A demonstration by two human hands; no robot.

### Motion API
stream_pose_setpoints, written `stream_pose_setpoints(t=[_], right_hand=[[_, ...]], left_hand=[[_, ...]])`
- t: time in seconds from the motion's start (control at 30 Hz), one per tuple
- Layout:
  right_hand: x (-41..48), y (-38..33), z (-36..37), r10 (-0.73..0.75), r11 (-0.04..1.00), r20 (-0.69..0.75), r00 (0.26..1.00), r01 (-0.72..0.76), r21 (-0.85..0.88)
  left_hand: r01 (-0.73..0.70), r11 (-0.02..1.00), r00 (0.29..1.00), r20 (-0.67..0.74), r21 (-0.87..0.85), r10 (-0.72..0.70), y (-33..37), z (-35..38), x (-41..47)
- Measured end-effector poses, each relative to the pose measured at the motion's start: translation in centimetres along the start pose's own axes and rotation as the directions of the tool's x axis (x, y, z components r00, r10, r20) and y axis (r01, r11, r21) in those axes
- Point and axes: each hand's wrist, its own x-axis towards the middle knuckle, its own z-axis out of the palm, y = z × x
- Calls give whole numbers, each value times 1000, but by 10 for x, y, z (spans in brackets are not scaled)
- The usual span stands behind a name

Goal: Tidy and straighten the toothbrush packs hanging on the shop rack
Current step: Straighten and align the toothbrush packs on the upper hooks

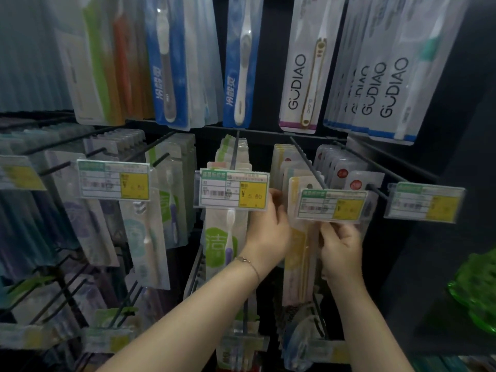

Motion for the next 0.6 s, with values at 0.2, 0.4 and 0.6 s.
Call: stream_pose_setpoints(t=[0.2, 0.4, 0.6], right_hand=[[-20, 1, -8, -354, 901, -127, 927, 302, -311], [-31, 4, 5, -505, 811, 18, 863, 482, -333], [-41, 0, 35, -478, 789, 240, 845, 533, -306]], left_hand=[[-132, 987, 991, 42, 91, 129, 9, -5, -35], [-307, 924, 952, 85, 228, 295, 9, -28, -59], [-468, 815, 850, -77, 342, 520, 2, -69, -75]])
